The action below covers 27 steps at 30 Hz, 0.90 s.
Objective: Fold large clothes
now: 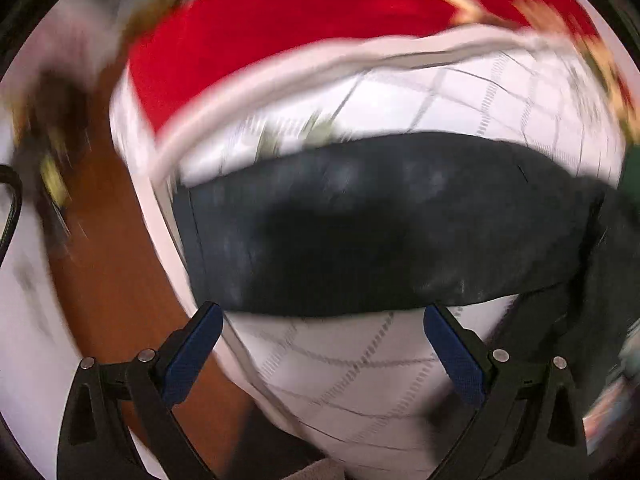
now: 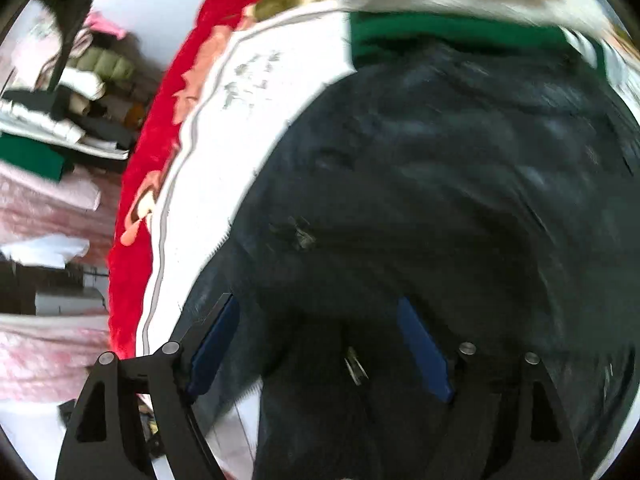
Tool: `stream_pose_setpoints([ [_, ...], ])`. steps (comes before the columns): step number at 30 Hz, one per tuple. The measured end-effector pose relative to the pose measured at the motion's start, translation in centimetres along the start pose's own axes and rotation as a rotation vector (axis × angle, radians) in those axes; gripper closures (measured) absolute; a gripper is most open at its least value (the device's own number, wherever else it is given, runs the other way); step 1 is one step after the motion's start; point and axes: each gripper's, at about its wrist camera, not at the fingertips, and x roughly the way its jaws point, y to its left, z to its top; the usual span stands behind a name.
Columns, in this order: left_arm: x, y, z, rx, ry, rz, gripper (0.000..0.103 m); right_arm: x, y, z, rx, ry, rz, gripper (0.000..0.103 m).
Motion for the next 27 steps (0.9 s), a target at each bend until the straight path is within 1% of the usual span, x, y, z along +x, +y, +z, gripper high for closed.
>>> stream_pose_setpoints([
  [1, 1.0, 1.5, 0.1, -0.094, 0.038, -0.088, 0.001, -0.3, -0.7, -0.7, 0.024, 0.018, -0.003, 0.020],
  [3, 2.8, 3.7, 0.2, -0.257, 0.067, -0.224, 0.001, -0.4, -1.9, -1.6, 0.072, 0.060, -0.019, 0.020],
  [6, 5.7, 6.1, 0.8, -0.462, 0.081, -0.324, 0.001, 0.4, -3.7, -2.9, 0.119, 0.128, -0.044, 0.020],
  [7, 6.6, 6.5, 1.0, -0.521, 0.084, -0.333, 0.006, 0.5, -4.1, -3.0, 0.126, 0.143, -0.044, 0.020],
  [9, 7.7, 7.3, 1.6, -0.612, 0.069, -0.313, 0.010, 1.2, -4.9, -3.1, 0.134, 0.159, -0.047, 0.020],
  [11, 7.4, 7.9, 2.8, -0.654, -0.011, -0.258, 0.018, 1.7, -5.3, -3.3, 0.132, 0.162, -0.047, 0.020],
  [12, 6.9, 7.9, 3.4, -0.661, -0.052, -0.228, 0.026, 2.2, -5.2, -3.1, 0.126, 0.161, -0.054, 0.020],
  [13, 6.3, 7.7, 4.1, -0.658, -0.089, -0.199, 0.037, 2.6, -5.1, -2.8, 0.120, 0.159, -0.058, 0.020],
  [14, 5.8, 7.4, 4.7, -0.662, -0.114, -0.175, 0.045, 2.7, -4.6, -2.5, 0.115, 0.155, -0.059, 0.020],
  [15, 4.7, 6.6, 5.7, -0.635, -0.154, -0.115, 0.064, 2.7, -4.4, -2.4, 0.107, 0.149, -0.062, 0.020],
  [16, 3.8, 6.0, 6.4, -0.608, -0.187, -0.060, 0.088, 2.9, -3.6, -1.8, 0.099, 0.144, -0.066, 0.020],
  [18, 1.9, 4.5, 7.9, -0.542, -0.251, -0.003, 0.094, 2.7, -2.8, -1.5, 0.075, 0.129, -0.087, 0.020],
  [20, -0.2, 2.9, 9.1, -0.463, -0.322, 0.051, 0.095, 1.9, -2.0, -1.2, 0.050, 0.112, -0.124, 0.020],
  [21, -1.3, 2.1, 9.4, -0.425, -0.357, 0.064, 0.096, 1.8, -1.5, -1.0, 0.037, 0.104, -0.146, 0.020],
  [24, -6.0, -1.4, 11.0, -0.258, -0.492, 0.108, 0.097, 1.4, -0.7, -0.6, -0.020, 0.067, -0.254, 0.020],
  [25, -7.4, -1.1, 10.5, -0.216, -0.528, 0.113, 0.098, 1.3, -0.4, -0.3, -0.031, 0.053, -0.288, 0.020],
  [26, -9.3, -2.8, 10.9, -0.144, -0.586, 0.125, 0.098, 1.2, -0.4, -0.1, -0.038, 0.039, -0.325, 0.020],
  [27, -10.4, -4.1, 10.4, -0.077, -0.632, 0.138, 0.098, 1.2, -0.4, 0.2, -0.043, 0.027, -0.352, 0.019],
])
